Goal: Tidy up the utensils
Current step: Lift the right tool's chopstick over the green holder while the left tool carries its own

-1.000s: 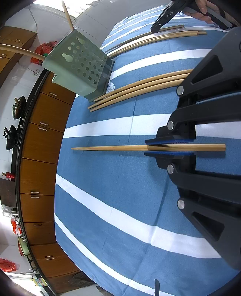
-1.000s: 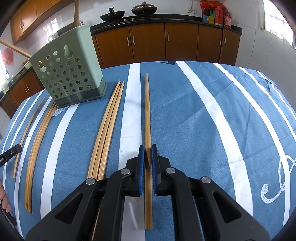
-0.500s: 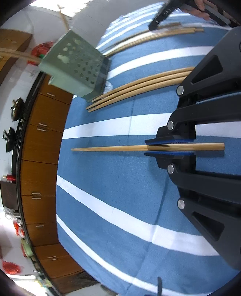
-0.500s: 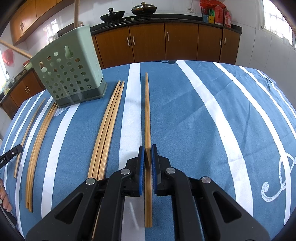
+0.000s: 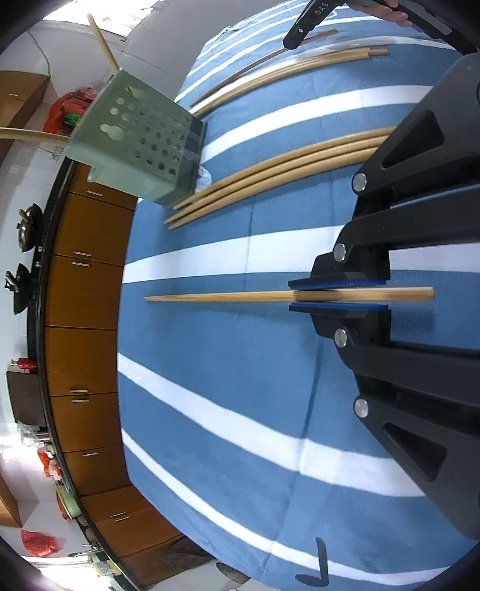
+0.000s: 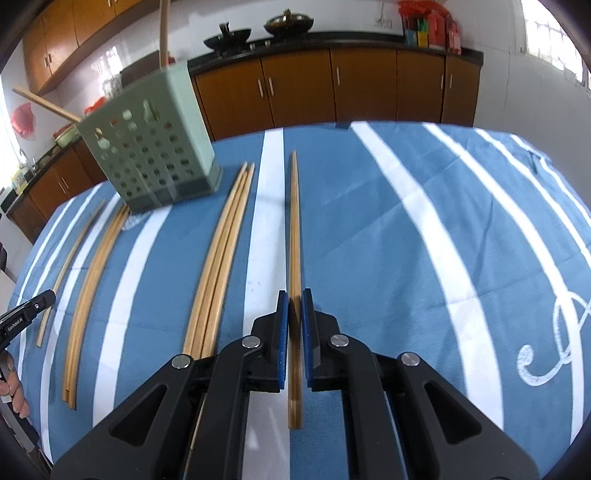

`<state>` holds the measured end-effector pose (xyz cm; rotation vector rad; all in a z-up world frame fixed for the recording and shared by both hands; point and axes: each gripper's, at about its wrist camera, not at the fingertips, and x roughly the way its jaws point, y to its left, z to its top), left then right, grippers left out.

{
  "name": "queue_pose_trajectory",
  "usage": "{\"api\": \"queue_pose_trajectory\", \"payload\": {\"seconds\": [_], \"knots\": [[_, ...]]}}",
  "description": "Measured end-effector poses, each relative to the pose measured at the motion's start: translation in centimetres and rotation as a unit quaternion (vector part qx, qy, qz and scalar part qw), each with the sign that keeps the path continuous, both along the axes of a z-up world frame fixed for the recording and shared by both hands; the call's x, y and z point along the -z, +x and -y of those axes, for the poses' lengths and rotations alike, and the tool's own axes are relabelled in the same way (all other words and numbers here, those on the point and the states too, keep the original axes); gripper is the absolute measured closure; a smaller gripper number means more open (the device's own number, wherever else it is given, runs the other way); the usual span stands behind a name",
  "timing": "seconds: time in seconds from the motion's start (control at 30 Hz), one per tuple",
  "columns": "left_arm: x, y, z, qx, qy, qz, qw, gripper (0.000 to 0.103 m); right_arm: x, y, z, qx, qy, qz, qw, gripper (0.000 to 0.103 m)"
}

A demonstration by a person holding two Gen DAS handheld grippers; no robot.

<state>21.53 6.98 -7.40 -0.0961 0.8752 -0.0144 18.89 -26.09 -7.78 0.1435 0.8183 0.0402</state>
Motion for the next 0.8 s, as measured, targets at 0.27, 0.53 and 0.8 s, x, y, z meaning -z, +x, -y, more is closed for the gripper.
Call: {"api": "queue_pose_trajectory", "payload": {"seconds": [0.27,0.53,0.8], "knots": [[-2.8,-0.7,-0.3,-0.001,-0.004,0.039,0.9992,0.095,-2.7,-0.9,0.6,0.008,0.008,0.042,0.999,0.095],[-6.9,-1.5,-0.6,-0.008,-0.016,0.096,0.9952,0.095,-5.7,-1.6,0.9,0.014,0.018,0.102,0.994,0.095],[-11.7,-1.7,-1.0,-0.015,-0.022,0.156,0.9875,0.095,-9.3,-1.8,1.3,0.019,0.021,0.163,0.986,0.095]]}}
